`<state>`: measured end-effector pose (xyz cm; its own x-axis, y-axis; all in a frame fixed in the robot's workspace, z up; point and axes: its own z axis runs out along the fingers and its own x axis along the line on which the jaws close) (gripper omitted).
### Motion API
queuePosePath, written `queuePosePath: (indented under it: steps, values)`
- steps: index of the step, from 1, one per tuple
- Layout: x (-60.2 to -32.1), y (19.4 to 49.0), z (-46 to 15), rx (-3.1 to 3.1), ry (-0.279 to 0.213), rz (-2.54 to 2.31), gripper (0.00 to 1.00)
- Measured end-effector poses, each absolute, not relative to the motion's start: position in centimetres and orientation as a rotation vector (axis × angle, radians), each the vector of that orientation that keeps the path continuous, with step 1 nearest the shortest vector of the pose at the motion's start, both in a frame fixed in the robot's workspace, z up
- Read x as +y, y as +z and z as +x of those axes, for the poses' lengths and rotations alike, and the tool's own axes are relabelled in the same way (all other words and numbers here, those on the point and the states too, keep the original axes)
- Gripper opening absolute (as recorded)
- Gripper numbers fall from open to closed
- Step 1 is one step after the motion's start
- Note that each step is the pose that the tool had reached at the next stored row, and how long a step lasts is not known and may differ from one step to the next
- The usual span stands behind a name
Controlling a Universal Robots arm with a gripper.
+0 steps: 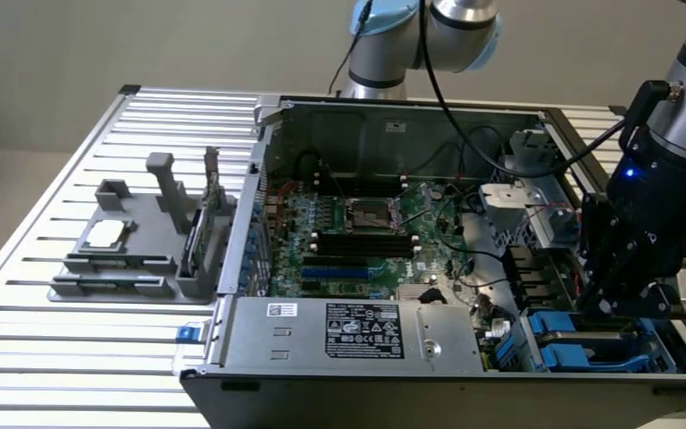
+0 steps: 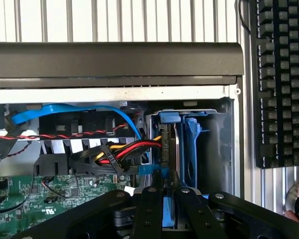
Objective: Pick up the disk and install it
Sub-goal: 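Insert the second disk wire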
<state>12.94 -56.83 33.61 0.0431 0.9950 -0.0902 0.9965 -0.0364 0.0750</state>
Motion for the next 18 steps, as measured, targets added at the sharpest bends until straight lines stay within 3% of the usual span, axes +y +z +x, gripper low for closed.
queuePosePath:
  steps: [18]
  values:
    - [-56.83,33.78,12.94,2.108,-0.005,2.196,0.16]
